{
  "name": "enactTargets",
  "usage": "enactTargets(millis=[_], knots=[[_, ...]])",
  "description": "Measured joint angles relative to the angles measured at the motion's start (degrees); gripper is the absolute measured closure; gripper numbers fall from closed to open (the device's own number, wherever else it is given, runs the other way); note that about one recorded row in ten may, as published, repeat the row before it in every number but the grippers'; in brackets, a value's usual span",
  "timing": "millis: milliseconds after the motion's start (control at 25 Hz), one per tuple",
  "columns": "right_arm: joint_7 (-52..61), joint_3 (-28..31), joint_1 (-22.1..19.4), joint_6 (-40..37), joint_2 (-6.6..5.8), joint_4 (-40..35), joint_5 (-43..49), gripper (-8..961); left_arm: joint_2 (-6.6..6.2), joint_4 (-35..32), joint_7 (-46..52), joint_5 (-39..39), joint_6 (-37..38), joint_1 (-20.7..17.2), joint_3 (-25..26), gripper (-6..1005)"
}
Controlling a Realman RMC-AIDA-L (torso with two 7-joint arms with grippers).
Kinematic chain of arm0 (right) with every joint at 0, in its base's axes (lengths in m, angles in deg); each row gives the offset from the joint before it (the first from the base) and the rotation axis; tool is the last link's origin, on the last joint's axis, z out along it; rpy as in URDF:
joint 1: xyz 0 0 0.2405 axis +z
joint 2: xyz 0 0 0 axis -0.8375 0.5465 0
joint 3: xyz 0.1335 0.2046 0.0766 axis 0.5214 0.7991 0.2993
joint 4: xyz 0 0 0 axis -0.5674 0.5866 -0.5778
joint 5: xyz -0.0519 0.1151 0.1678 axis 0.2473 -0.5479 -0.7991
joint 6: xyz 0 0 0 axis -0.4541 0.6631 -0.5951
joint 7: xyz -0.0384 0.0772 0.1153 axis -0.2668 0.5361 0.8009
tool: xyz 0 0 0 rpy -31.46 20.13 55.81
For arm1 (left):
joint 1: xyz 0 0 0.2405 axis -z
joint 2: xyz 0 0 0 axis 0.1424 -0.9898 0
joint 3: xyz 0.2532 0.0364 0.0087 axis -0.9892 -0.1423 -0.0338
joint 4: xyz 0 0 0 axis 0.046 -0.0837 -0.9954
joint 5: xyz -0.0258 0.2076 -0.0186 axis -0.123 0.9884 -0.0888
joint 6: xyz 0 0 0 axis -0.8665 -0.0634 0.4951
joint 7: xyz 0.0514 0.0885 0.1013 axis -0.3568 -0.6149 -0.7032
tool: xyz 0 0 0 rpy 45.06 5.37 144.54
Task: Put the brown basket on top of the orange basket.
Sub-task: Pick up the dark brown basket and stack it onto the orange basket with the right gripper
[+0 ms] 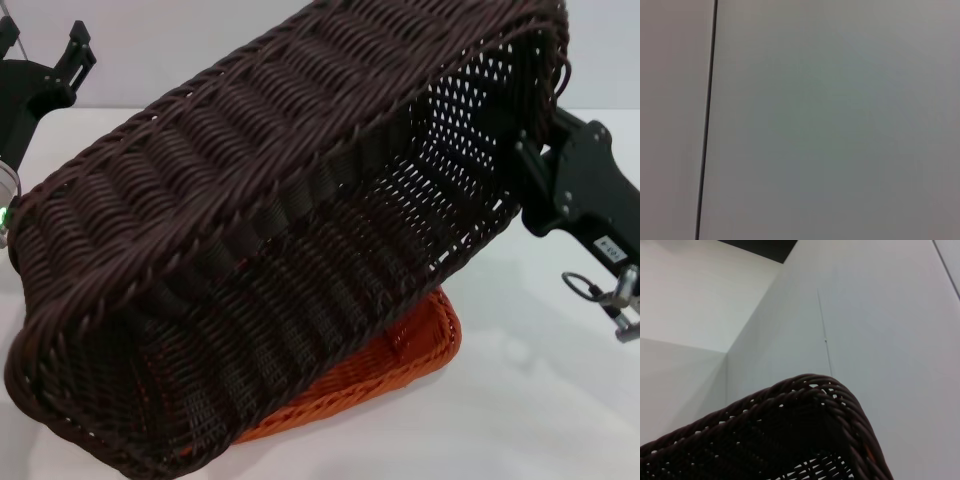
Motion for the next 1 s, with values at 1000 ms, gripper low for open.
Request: enactTargets(millis=[1000], knots=[[-8.77,0.36,-2.73,0.81,0.34,13.63,0.19,811,0.00,-0.08,-0.58,0.00,-2.78,1.37,-0.40,156]])
